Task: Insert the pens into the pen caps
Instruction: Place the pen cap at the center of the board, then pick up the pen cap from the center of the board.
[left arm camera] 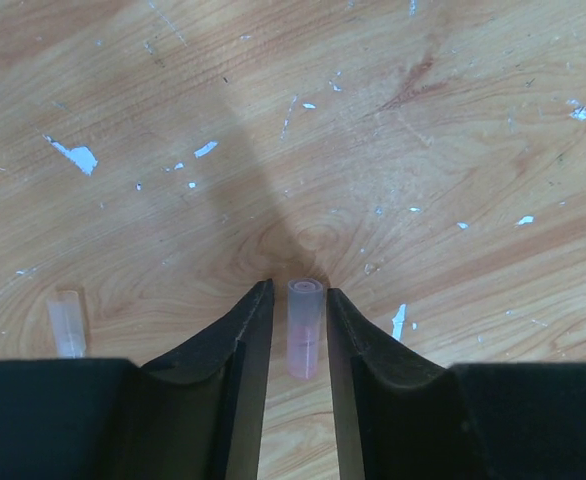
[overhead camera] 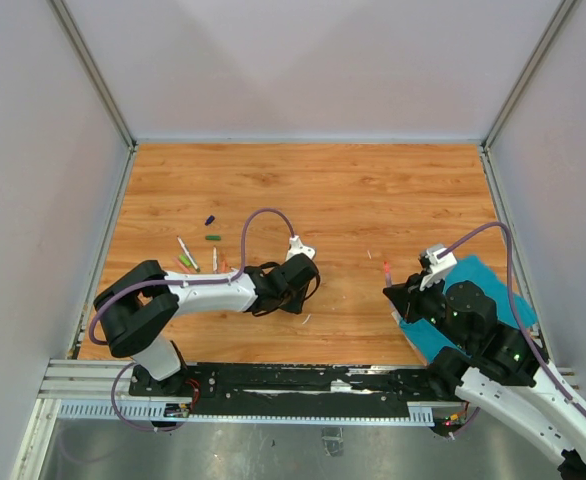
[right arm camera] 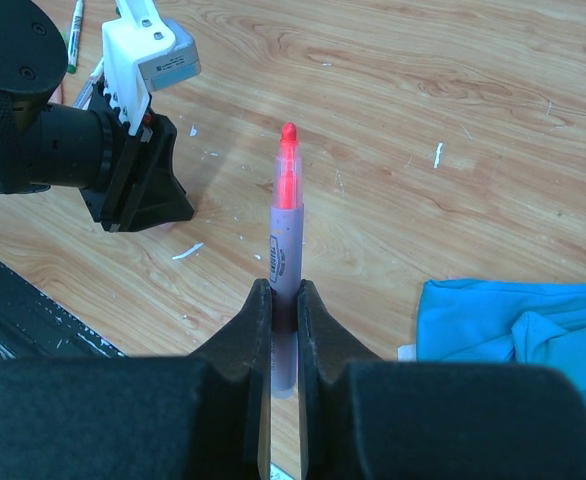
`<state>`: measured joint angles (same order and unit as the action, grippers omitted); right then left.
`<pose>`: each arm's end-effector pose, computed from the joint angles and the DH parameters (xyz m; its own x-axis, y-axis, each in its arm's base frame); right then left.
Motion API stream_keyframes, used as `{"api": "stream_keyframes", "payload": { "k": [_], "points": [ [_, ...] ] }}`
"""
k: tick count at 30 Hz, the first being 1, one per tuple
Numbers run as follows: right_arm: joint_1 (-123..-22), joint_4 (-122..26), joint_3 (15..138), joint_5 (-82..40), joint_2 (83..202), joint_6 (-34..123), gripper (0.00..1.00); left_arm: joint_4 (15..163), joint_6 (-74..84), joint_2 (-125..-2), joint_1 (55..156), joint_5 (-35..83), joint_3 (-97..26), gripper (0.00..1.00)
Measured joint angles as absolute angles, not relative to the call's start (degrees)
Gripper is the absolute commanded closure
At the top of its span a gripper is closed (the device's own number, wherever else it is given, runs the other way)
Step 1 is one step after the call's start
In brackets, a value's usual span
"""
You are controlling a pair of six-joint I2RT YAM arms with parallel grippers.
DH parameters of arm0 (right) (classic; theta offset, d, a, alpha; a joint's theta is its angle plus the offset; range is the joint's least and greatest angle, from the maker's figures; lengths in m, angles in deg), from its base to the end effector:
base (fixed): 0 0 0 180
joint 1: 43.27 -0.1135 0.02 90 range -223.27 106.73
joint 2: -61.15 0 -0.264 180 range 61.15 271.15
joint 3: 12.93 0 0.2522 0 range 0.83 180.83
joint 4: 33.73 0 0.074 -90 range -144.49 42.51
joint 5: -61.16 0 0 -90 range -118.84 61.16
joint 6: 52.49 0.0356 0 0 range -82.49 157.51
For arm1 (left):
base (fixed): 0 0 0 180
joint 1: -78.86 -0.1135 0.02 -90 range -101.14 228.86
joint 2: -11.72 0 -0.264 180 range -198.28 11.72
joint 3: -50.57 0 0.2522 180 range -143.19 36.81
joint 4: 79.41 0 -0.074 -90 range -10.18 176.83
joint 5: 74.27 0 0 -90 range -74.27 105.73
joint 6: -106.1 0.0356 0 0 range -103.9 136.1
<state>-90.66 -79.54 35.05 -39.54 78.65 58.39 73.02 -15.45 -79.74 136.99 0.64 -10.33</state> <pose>0.0662 0.0623 0.2920 -0.3818 0.1023 -0.9186 -0.4986 0.8140 0.2979 0.1669 -0.2508 0.1572 -0.7732 0.2868 -0.5656 0.4023 0.9113 -0.0879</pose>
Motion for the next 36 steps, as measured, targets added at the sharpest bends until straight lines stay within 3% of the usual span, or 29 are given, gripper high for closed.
{"api": "stream_keyframes", "payload": {
  "k": [7, 25, 36],
  "points": [
    [-90.66, -79.59, 35.05, -39.54, 78.67, 58.52, 0.99, 71.51, -15.91, -79.94, 137.19, 1.14, -11.14, 0.58],
    [-90.66, -80.42, 35.05, -39.51, 78.67, 58.59, 0.99, 59.91, -16.65, -85.8, 137.19, 1.42, -20.06, 0.68],
    [-90.66, -80.42, 35.05, -39.51, 78.67, 58.78, 0.99, 57.79, -16.41, -86.04, 137.19, 1.99, -20.65, 0.69]
  ]
}}
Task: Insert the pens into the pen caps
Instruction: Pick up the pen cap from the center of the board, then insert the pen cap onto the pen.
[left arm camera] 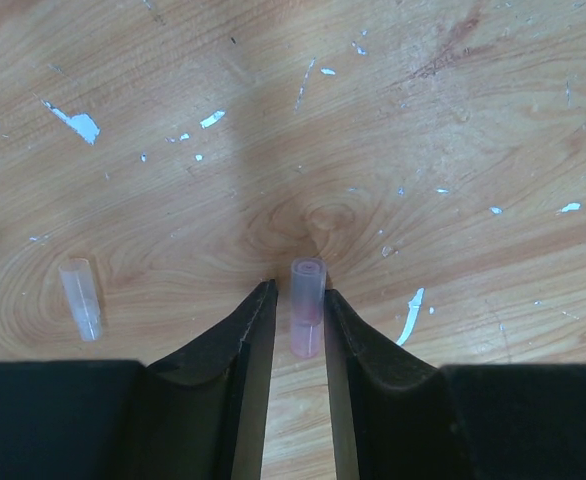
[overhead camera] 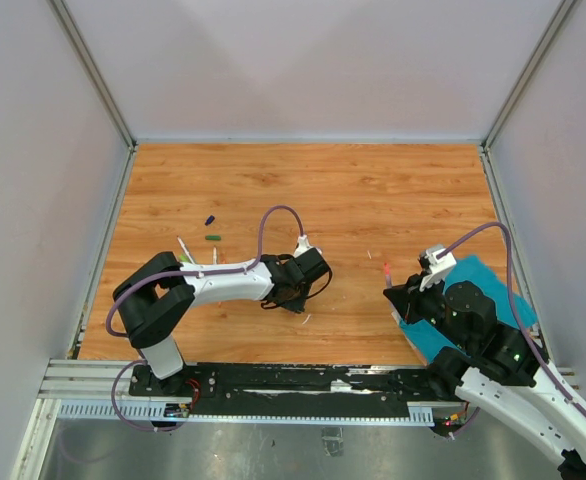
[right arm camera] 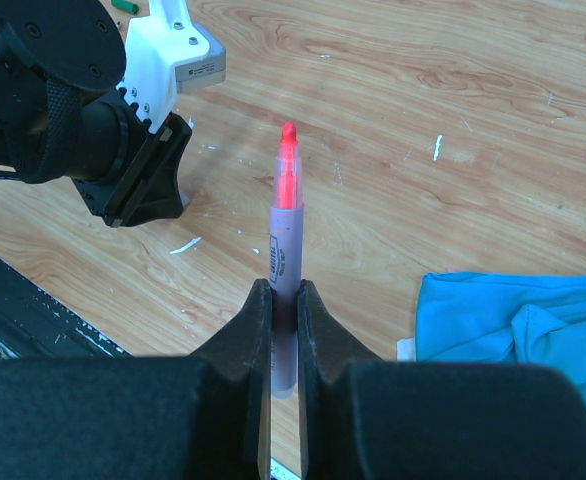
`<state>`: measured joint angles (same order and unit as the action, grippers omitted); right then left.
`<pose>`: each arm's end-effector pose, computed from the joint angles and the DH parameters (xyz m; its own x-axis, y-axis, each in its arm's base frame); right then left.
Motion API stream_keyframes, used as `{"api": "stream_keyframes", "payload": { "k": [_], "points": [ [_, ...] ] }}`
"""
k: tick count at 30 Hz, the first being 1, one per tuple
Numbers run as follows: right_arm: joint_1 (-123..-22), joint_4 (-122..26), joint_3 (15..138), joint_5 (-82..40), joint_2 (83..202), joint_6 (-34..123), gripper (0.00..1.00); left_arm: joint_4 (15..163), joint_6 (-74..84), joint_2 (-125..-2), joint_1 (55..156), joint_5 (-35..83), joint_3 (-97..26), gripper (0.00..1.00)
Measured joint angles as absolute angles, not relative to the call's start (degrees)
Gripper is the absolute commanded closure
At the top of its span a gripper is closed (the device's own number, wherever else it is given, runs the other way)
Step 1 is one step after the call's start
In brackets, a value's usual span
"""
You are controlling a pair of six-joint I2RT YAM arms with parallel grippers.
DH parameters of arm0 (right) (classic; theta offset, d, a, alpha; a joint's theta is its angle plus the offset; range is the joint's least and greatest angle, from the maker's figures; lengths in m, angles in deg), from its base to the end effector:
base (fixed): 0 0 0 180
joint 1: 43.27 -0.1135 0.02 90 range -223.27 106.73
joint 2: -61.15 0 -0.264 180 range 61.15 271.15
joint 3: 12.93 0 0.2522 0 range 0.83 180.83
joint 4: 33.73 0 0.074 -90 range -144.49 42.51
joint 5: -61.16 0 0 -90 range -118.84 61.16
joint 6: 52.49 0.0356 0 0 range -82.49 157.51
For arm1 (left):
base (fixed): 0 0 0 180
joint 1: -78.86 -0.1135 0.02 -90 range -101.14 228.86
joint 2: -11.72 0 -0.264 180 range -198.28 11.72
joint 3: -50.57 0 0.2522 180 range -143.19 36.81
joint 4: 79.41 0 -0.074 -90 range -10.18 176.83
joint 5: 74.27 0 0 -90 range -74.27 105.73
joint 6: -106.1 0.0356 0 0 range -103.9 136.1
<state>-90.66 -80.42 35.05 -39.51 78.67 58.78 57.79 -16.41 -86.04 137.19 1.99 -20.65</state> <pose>0.0660 0.0620 0.2904 -0.3950 0.0971 -0.9135 -0.4932 0.8165 0.3001 0.1750 -0.2676 0.1608 -0.8350 0.3591 -0.4170 0.3961 0.9182 -0.0022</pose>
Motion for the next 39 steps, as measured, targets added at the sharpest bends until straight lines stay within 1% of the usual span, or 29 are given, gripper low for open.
{"api": "stream_keyframes", "payload": {
  "k": [1, 3, 5, 7, 8, 11, 16, 20, 27, 39],
  "points": [
    [-90.66, -80.42, 35.05, -39.51, 78.67, 58.78, 0.99, 57.72, -16.41, -86.04, 137.19, 2.04, -20.65, 0.7],
    [-90.66, -80.42, 35.05, -39.51, 78.67, 58.78, 0.99, 57.55, -16.24, -86.06, 137.19, 2.1, -20.69, 0.76],
    [-90.66, -80.42, 35.05, -39.51, 78.67, 58.81, 0.99, 57.35, -16.0, -86.17, 137.19, 2.04, -20.78, 0.85],
    [-90.66, -80.42, 35.05, -39.51, 78.67, 58.83, 0.98, 57.13, -16.06, -86.3, 137.19, 2.04, -21.02, 0.98],
    [-90.66, -80.42, 35.05, -39.49, 78.67, 58.83, 0.98, 57.04, -16.02, -86.41, 137.21, 2.08, -21.15, 0.99],
    [-90.66, -80.42, 35.05, -39.51, 78.67, 58.83, 0.95, 56.61, -16.0, -86.8, 137.23, 2.1, -21.69, 1.0],
    [-90.66, -80.42, 35.05, -39.69, 78.54, 58.85, 0.99, 56.48, -15.84, -86.82, 137.23, 2.04, -21.8, 0.99],
    [-90.66, -80.42, 35.05, -40.45, 78.56, 58.85, 0.98, 57.96, -15.82, -85.75, 137.23, 1.56, -20.51, 0.99],
    [-90.66, -80.13, 35.05, -40.91, 78.58, 58.83, 0.98, 63.49, -15.84, -78.43, 137.23, -0.46, -14.18, 0.99],
    [-90.66, -74.89, 33.19, -40.48, 80.31, 58.5, 1.0, 74.14, -15.84, -62.34, 137.21, -6.71, -10.7, 0.99]
  ]
}}
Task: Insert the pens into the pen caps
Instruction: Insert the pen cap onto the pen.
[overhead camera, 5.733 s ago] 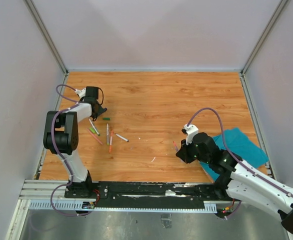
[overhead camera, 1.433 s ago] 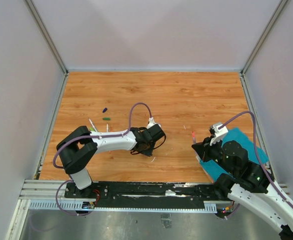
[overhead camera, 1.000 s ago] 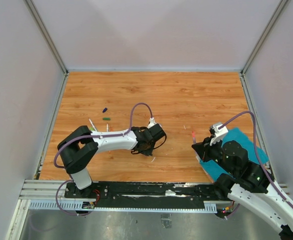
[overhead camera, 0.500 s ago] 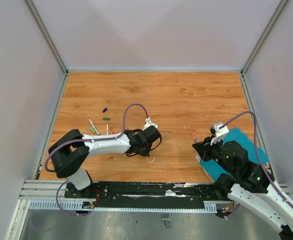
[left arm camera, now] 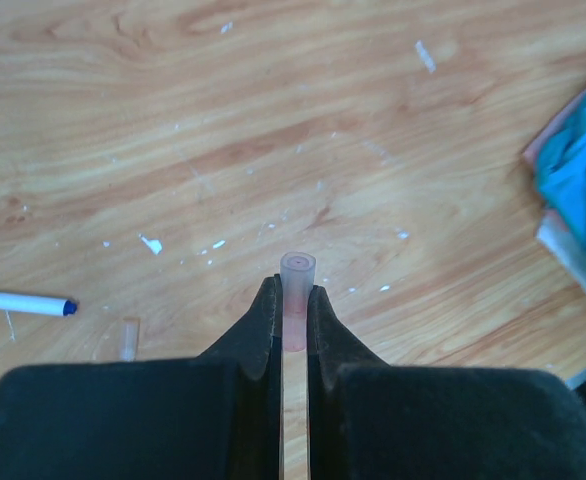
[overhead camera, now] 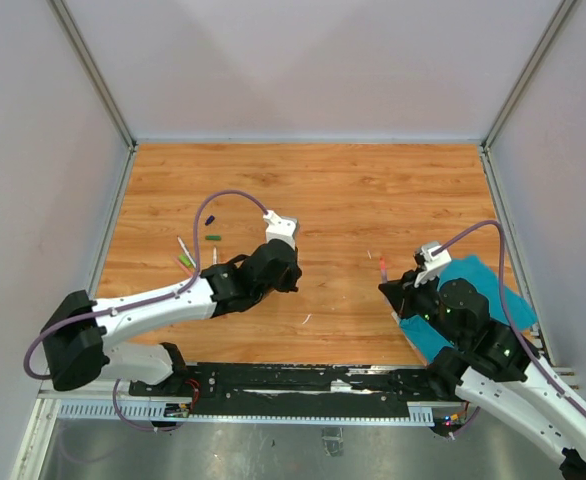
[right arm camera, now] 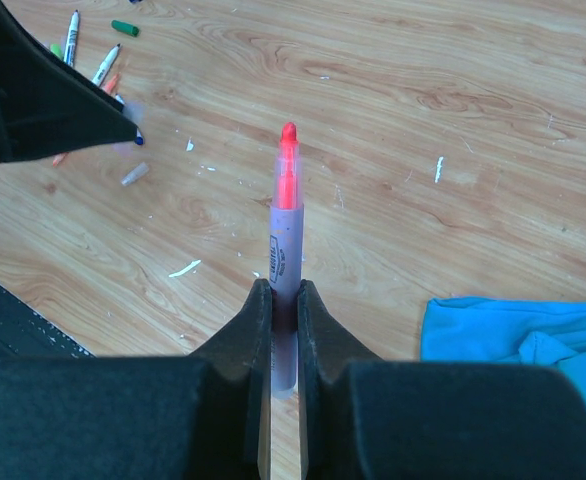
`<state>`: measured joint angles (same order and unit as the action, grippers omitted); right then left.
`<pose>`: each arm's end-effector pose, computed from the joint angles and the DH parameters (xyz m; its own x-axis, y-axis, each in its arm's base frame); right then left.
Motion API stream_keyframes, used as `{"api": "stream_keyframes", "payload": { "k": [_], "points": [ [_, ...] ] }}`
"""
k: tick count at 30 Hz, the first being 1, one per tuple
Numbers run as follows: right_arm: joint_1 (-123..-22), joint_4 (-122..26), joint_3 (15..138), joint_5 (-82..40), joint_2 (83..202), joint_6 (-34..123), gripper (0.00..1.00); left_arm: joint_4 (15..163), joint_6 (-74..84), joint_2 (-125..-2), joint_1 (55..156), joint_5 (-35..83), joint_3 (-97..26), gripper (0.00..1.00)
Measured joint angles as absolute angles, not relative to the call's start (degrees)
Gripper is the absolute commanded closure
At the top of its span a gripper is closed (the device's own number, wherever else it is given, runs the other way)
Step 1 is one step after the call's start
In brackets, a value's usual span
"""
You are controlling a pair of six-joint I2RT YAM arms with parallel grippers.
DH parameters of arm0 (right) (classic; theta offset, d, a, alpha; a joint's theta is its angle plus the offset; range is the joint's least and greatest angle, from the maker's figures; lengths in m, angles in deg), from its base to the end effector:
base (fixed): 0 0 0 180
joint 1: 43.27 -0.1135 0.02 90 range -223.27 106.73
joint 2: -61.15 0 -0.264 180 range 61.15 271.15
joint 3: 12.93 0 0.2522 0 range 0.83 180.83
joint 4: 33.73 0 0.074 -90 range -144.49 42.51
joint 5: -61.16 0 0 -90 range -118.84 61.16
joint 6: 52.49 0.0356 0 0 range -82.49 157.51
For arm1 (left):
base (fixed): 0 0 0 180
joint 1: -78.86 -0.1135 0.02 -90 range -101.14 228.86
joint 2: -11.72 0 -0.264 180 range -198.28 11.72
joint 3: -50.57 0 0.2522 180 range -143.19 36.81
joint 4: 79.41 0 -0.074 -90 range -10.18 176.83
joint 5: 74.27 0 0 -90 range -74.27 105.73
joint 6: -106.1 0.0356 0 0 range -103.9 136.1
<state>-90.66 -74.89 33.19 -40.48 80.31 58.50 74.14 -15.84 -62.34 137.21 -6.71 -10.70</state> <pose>0.0736 0.0694 0.2878 -0.3658 0.1205 -0.9228 -0.4899 0.8182 0.3011 0.1565 -0.2280 0.2439 -0.6159 0.0672 -0.7850 0.3604 0.9100 -0.2048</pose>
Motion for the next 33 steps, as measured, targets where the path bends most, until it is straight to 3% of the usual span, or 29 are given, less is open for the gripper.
{"api": "stream_keyframes", "payload": {
  "k": [18, 33],
  "points": [
    [-90.66, -70.54, 32.36, -33.24, 84.61, 57.12, 0.99, 86.46, -16.45, -40.62, 132.27, -1.26, -2.77, 0.99],
    [-90.93, -53.95, 27.86, -17.81, 94.19, 61.95, 0.99, 96.52, -15.36, -36.03, 132.27, 7.3, 0.93, 0.99]
  ]
}}
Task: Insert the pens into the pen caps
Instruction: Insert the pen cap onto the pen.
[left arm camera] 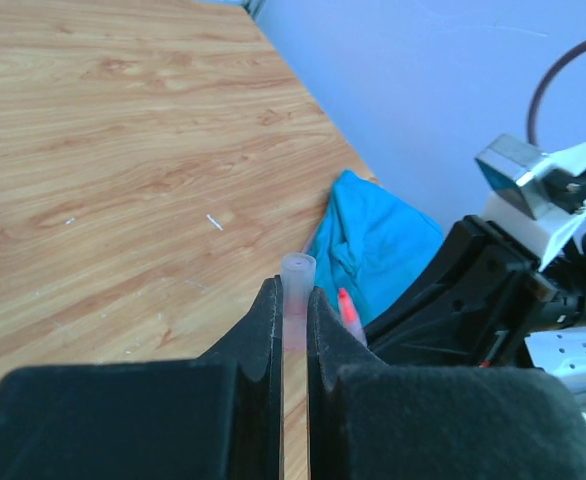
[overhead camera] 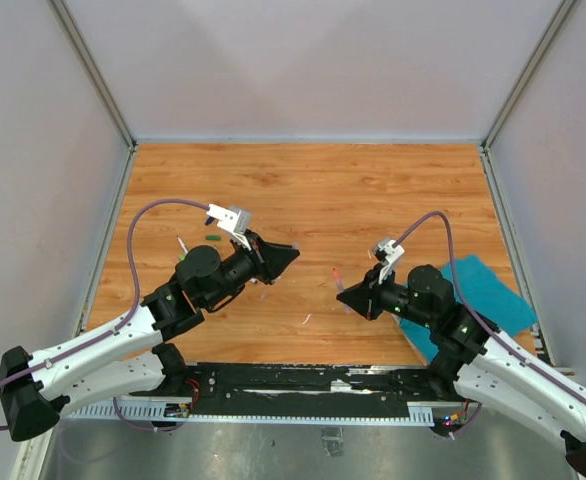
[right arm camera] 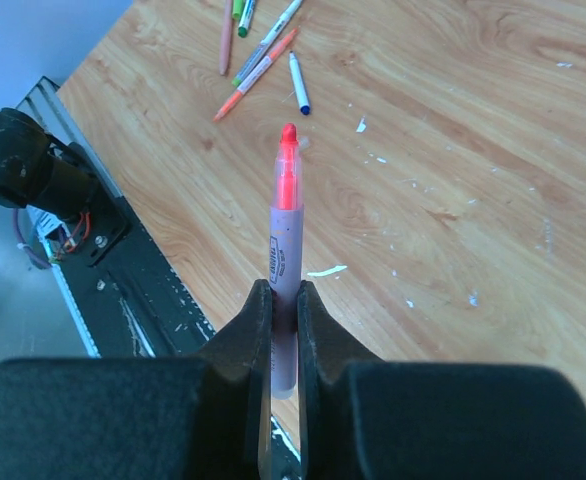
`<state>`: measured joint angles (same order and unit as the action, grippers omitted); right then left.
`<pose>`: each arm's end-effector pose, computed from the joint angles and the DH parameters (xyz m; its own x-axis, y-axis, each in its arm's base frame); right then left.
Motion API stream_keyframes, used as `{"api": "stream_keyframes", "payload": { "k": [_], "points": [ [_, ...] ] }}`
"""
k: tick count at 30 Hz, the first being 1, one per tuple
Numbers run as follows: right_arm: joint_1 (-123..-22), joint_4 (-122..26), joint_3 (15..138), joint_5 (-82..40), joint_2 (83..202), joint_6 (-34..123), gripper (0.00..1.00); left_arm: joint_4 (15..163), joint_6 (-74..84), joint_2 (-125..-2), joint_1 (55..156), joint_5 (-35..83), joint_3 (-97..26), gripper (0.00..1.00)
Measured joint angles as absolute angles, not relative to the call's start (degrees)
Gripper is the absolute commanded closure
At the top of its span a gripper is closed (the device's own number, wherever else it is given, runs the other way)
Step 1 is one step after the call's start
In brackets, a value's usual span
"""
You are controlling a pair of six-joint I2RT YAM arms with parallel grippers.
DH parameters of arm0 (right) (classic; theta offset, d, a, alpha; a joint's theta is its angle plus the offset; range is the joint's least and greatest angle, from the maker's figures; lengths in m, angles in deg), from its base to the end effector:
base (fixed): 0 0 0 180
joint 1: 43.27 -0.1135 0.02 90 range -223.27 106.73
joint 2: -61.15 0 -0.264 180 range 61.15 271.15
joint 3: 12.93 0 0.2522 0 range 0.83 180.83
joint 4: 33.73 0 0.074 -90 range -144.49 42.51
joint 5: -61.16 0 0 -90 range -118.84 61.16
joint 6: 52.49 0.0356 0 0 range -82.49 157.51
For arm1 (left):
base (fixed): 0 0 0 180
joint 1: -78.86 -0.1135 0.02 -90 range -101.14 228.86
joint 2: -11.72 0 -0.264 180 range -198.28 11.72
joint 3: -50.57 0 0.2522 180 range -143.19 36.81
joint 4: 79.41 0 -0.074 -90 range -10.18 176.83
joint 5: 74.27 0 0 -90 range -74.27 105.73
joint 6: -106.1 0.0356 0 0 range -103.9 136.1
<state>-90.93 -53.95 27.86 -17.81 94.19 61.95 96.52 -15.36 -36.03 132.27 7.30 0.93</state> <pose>0.0993 0.1191 0.2679 -0.4846 0.0711 -0.8718 -0.7149 0.5422 0.4416 0.1256 -0.1604 0.3131 -0.3883 -0.3431 -0.8553 0.5912 0.6192 -0.5168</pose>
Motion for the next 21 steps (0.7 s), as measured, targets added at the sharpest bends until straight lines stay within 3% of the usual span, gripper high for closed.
{"api": "stream_keyframes", "payload": {
  "k": [21],
  "points": [
    [-97.7, -40.51, 23.42, -16.78, 97.51, 66.46, 0.99, 99.97, -15.21, -36.01, 132.27, 10.39, 1.19, 1.0]
  ]
}}
